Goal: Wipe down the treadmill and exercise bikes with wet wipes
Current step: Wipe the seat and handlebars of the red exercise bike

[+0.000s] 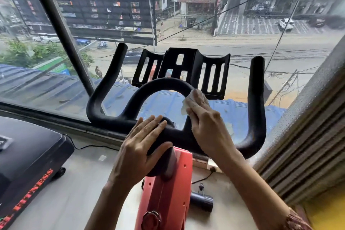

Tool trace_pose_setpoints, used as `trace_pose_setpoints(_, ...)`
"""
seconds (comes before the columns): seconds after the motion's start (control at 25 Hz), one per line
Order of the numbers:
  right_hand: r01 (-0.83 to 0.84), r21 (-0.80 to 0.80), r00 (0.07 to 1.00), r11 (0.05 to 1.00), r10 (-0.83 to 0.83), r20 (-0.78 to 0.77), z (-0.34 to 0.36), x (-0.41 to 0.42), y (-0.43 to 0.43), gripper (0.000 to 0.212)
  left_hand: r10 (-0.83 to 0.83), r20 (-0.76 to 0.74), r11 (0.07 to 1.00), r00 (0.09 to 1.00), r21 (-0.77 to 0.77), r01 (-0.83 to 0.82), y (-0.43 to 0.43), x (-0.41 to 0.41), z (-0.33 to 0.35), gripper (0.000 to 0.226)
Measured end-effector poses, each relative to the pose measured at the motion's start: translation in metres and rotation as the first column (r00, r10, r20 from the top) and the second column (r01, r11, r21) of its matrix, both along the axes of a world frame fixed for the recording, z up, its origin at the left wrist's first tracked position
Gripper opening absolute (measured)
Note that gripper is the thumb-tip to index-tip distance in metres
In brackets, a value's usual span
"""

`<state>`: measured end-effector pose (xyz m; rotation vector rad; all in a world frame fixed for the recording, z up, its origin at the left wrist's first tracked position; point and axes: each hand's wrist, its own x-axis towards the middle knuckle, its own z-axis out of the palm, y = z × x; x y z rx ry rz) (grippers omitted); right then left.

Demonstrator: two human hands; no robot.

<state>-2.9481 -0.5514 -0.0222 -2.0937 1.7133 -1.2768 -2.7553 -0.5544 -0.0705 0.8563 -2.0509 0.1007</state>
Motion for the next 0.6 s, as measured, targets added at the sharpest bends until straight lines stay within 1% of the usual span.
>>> trace_pose_setpoints(0.08,-0.014,-0.017,0.998,1.0,0.013,-0.058,-0.006,0.0,0.011,0.031,-0.002,-0.023,1.0,1.0,-0.015,0.002,-0.001,-0.002,0.001,0.046)
trace_pose_setpoints(0.16,-0.06,-0.032,0.986,0.998,0.054,-0.158,-0.015,0.001,0.036,0.041,-0.002,-0.045,1.0,0.999,-0.027,0.001,-0.002,-0.003,-0.002,0.044)
trace_pose_setpoints(0.24,-0.118,-0.036,0.958,0.992,0.104,-0.267,-0.021,-0.003,0.062,0.041,-0.005,-0.058,1.0,0.998,-0.029,0.004,-0.001,-0.004,-0.004,0.042)
trace_pose_setpoints(0.28,-0.143,-0.032,0.949,0.989,0.128,-0.288,-0.019,-0.008,0.072,0.039,-0.005,-0.058,1.0,0.998,-0.027,0.004,-0.001,-0.004,-0.005,0.042)
trace_pose_setpoints(0.36,-0.175,-0.024,0.948,0.984,0.162,-0.274,-0.006,-0.022,0.083,0.041,-0.003,-0.055,1.0,0.998,-0.028,0.002,-0.001,-0.004,-0.007,0.041)
trace_pose_setpoints(0.4,-0.181,-0.046,0.951,0.983,0.162,-0.264,-0.001,-0.025,0.083,0.038,-0.003,-0.055,0.999,0.998,-0.034,0.001,-0.001,-0.004,-0.007,0.041)
trace_pose_setpoints(0.48,-0.175,-0.101,0.947,0.979,0.139,-0.289,0.001,-0.019,0.071,0.034,-0.006,-0.05,0.999,0.999,-0.052,0.003,-0.003,-0.003,-0.006,0.04)
trace_pose_setpoints(0.6,-0.14,-0.101,0.937,0.985,0.099,-0.335,-0.02,-0.01,0.062,0.039,-0.005,-0.04,0.997,0.999,-0.082,0.002,-0.003,-0.002,-0.004,0.039)
